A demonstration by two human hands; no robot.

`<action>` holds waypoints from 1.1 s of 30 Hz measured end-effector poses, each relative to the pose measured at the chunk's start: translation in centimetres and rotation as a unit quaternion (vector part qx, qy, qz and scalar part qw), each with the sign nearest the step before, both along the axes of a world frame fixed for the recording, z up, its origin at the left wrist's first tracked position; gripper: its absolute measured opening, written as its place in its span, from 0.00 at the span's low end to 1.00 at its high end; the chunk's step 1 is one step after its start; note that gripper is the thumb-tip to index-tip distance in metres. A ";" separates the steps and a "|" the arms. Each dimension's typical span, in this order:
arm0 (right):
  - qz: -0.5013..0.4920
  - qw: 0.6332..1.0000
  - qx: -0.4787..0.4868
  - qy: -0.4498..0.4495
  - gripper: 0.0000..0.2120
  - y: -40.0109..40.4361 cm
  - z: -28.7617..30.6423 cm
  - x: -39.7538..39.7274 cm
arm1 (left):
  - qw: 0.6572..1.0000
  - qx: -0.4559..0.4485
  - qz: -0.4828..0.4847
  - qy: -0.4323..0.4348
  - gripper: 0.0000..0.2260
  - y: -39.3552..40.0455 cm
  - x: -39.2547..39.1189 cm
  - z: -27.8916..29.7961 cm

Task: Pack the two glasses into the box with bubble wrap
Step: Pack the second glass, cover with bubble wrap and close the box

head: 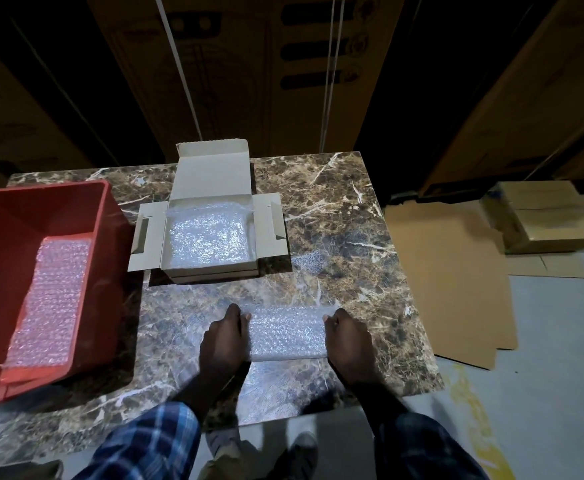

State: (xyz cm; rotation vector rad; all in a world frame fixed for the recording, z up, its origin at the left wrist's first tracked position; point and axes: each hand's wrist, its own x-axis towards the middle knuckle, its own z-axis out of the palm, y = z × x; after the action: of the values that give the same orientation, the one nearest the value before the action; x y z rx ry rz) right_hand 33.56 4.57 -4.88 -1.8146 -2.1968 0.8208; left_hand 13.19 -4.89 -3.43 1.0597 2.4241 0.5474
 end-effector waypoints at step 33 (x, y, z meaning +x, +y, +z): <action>0.313 0.912 0.254 -0.081 0.38 -2.8 -2.8 2.1 | 0.921 -0.005 -0.344 0.183 0.40 -4.0 -0.7 -3.6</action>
State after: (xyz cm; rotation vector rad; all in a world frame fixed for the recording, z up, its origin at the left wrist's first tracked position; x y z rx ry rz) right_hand 35.64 1.78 -7.72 -0.9653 -2.7989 0.1265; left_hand 12.54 -8.92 -7.00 2.0242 2.1013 0.0964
